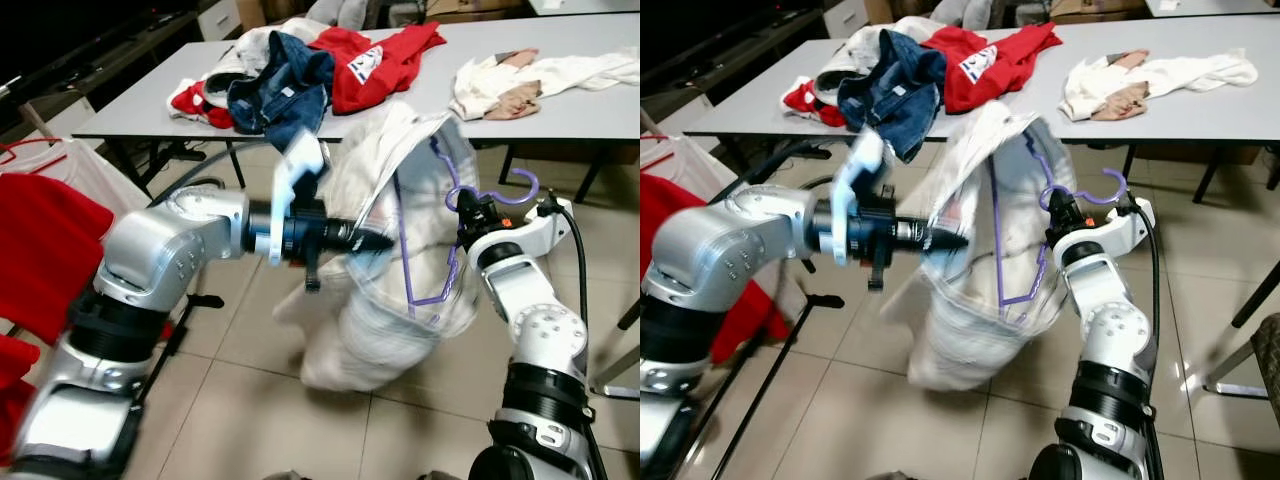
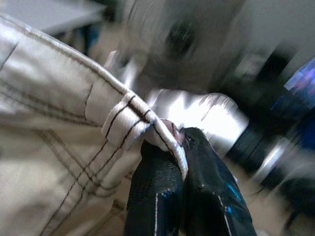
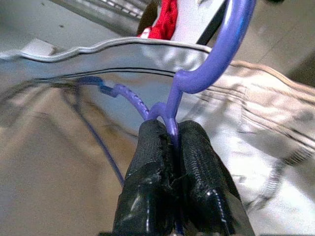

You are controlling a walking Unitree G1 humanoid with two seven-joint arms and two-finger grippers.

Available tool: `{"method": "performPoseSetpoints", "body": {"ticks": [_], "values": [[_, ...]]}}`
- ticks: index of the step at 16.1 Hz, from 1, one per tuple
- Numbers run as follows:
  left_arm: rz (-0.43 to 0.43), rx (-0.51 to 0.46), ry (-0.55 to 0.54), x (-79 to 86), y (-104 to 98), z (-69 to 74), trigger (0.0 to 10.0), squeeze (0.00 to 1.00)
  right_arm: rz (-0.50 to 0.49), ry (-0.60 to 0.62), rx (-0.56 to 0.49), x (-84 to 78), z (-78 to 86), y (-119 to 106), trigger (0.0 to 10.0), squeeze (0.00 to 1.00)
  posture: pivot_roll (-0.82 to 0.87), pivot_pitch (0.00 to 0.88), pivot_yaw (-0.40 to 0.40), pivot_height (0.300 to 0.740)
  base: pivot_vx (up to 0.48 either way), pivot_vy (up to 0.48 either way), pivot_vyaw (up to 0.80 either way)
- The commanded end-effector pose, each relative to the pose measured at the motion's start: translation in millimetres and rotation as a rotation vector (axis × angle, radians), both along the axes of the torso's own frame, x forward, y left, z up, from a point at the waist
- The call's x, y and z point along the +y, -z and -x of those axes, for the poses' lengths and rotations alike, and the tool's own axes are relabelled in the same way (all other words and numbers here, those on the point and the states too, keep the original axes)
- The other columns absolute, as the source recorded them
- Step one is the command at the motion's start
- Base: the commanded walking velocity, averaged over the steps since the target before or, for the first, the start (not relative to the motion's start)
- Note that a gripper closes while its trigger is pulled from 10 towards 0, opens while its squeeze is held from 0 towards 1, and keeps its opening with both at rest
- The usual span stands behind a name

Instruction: Hang hanger

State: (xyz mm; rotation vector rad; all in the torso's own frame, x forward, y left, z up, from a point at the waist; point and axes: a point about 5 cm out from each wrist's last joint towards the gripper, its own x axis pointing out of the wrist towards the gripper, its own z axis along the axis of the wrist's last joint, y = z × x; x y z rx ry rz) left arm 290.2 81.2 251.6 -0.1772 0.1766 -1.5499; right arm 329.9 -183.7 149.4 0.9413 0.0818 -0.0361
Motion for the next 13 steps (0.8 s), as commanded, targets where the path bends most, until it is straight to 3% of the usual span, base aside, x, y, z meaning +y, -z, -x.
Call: {"method": "performPoseSetpoints", "body": {"ticks": [1,2,4,5,6,9,10,12,13], "values": [[0.153,-0.033,0.099,1.6,-34,10.8,0.0,0.00,0.036,0.037,-0.034,1.0,-5.7,-9,10.0,0.00,-0.08,0.000,0.182,0.740,0.000,0.000,0.00],[0.153,-0.033,0.099,1.6,-34,10.8,0.0,0.00,0.036,0.037,-0.034,1.0,-5.7,-9,10.0,0.00,-0.08,0.000,0.182,0.740,0.000,0.000,0.00],[0.279,-0.002,0.153,7.7,-54,15.0,0.0,0.00,0.012,0.069,-0.029,-2.0,-6.0,-7,10.0,0.00,-0.07,0.000,0.178,0.740,0.000,0.000,0.00],[0.299,0.002,0.159,9.0,-57,15.5,0.0,0.00,0.006,0.077,-0.030,-2.8,-6.3,-7,10.0,0.00,-0.07,0.000,0.178,0.740,0.000,0.000,0.00],[0.334,0.001,0.014,13.6,-61,-1.0,0.0,0.00,0.091,0.043,-0.033,-0.7,-6.1,-8,10.0,0.00,-0.06,0.000,0.177,0.740,0.000,0.000,0.00],[0.315,-0.027,-0.250,29.5,-58,-28.3,0.0,0.00,0.266,-0.045,-0.034,3.7,0.3,-6,10.0,0.00,-0.07,0.000,0.176,0.740,0.000,0.000,0.00],[0.317,-0.042,-0.452,53.7,-58,-48.3,0.0,0.00,0.355,-0.070,-0.003,-7.0,12.5,-1,10.0,0.00,-0.07,0.000,0.172,0.740,0.000,0.000,0.00],[0.361,-0.050,-0.604,76.7,-62,-60.1,0.0,0.00,0.399,-0.079,0.038,-19.3,26.3,4,10.0,0.00,-0.07,0.000,0.169,0.740,0.000,0.000,0.00],[0.371,-0.046,-0.764,98.3,-60,-70.9,0.0,0.00,0.401,-0.076,0.049,-28.8,39.1,2,10.0,0.00,-0.08,0.000,0.169,0.740,0.000,0.000,0.00]]}}
